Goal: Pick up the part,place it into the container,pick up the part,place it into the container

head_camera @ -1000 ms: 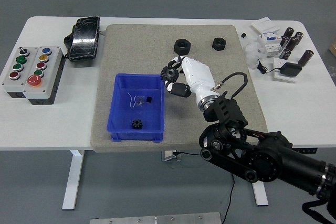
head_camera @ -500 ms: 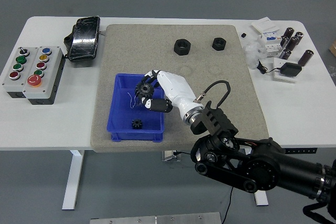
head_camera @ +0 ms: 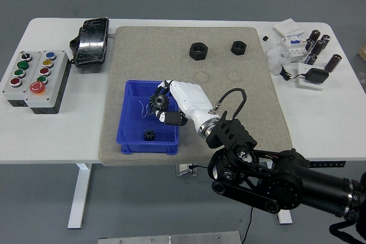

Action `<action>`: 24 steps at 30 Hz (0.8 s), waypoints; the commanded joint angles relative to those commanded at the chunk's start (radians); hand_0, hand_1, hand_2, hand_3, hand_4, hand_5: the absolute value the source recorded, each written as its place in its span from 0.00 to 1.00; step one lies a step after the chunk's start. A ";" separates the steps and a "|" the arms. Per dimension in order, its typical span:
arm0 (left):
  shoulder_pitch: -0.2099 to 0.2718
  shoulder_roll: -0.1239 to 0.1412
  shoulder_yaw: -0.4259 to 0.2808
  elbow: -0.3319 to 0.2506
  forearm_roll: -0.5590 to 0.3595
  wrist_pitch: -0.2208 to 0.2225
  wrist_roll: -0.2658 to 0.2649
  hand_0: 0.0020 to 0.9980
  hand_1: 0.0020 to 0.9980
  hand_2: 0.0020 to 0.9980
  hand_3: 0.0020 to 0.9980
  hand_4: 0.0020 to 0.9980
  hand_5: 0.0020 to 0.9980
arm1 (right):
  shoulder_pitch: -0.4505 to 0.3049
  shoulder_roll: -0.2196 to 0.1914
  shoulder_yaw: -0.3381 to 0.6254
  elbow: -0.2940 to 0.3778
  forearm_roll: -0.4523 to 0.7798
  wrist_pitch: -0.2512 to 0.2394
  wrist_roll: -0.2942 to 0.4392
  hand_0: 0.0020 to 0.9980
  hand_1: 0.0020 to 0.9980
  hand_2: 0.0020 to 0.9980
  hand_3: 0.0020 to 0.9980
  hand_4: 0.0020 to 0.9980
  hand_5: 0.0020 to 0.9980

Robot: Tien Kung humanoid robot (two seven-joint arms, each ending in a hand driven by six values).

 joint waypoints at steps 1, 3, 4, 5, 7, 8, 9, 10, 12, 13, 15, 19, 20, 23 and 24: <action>0.000 0.000 0.000 0.000 0.000 0.000 0.000 0.63 0.55 0.53 0.59 0.65 0.34 | 0.000 0.000 0.000 0.000 0.001 0.002 0.000 0.53 0.65 0.72 0.70 0.78 0.24; -0.001 0.000 0.001 0.000 -0.001 0.000 0.000 0.63 0.55 0.53 0.59 0.65 0.34 | 0.000 0.001 -0.001 0.000 0.003 0.005 -0.001 0.53 0.65 0.72 0.70 0.78 0.24; -0.001 0.000 0.001 0.000 -0.001 0.000 -0.001 0.63 0.55 0.53 0.59 0.65 0.34 | -0.001 0.002 -0.001 0.000 0.003 0.006 -0.001 0.53 0.65 0.72 0.70 0.78 0.24; -0.001 0.000 0.002 0.000 -0.001 -0.001 -0.001 0.63 0.55 0.53 0.59 0.65 0.34 | -0.001 0.002 -0.001 0.000 0.003 0.007 -0.001 0.53 0.65 0.72 0.70 0.78 0.24; -0.001 0.000 0.002 0.000 -0.001 -0.001 -0.001 0.63 0.55 0.53 0.59 0.65 0.34 | -0.001 0.002 -0.001 0.001 0.004 0.008 0.000 0.54 0.65 0.72 0.71 0.81 0.25; 0.000 0.001 0.002 0.000 -0.001 -0.001 -0.001 0.63 0.55 0.53 0.59 0.65 0.34 | -0.001 0.002 -0.001 0.001 0.006 0.007 0.001 0.54 0.65 0.72 0.71 0.81 0.25; 0.000 0.001 0.002 0.000 -0.001 -0.001 -0.001 0.63 0.55 0.53 0.59 0.65 0.34 | -0.001 0.002 -0.001 0.001 0.006 0.006 0.001 0.54 0.65 0.72 0.71 0.81 0.25; 0.000 0.001 0.002 0.000 -0.001 -0.001 0.000 0.63 0.55 0.53 0.59 0.65 0.34 | -0.001 0.002 -0.001 0.001 0.006 0.005 0.001 0.54 0.65 0.72 0.71 0.81 0.25; 0.000 0.001 0.002 0.000 -0.001 -0.001 -0.001 0.63 0.55 0.53 0.59 0.65 0.34 | -0.004 0.002 0.005 0.002 0.006 -0.003 0.004 0.53 0.65 0.72 0.71 0.83 0.28; 0.000 0.001 0.002 0.000 -0.001 -0.001 -0.001 0.63 0.55 0.53 0.59 0.65 0.34 | -0.006 0.001 0.010 0.002 0.006 -0.009 0.007 0.53 0.65 0.72 0.71 0.83 0.28; 0.000 0.000 0.003 0.000 -0.001 -0.001 -0.001 0.63 0.55 0.53 0.59 0.65 0.34 | -0.013 -0.001 0.035 0.005 0.009 -0.032 0.017 0.53 0.65 0.72 0.71 0.83 0.28; 0.001 -0.001 0.005 0.000 -0.003 -0.001 -0.001 0.63 0.55 0.53 0.59 0.65 0.34 | -0.039 -0.016 0.118 0.001 0.043 -0.099 0.065 0.51 0.64 0.70 0.69 0.81 0.27; 0.001 -0.001 0.006 0.000 -0.005 -0.001 -0.002 0.63 0.55 0.53 0.59 0.65 0.34 | -0.049 -0.022 0.142 -0.004 0.062 -0.119 0.085 0.51 0.64 0.70 0.69 0.81 0.27; 0.004 -0.001 0.008 0.000 -0.008 0.000 -0.003 0.63 0.55 0.53 0.59 0.65 0.34 | -0.085 -0.037 0.217 -0.026 0.128 -0.174 0.149 0.51 0.64 0.70 0.69 0.81 0.27; 0.004 -0.001 0.008 0.000 -0.008 0.000 -0.003 0.63 0.55 0.53 0.59 0.65 0.35 | -0.101 -0.041 0.246 -0.035 0.157 -0.178 0.176 0.52 0.63 0.69 0.68 0.80 0.29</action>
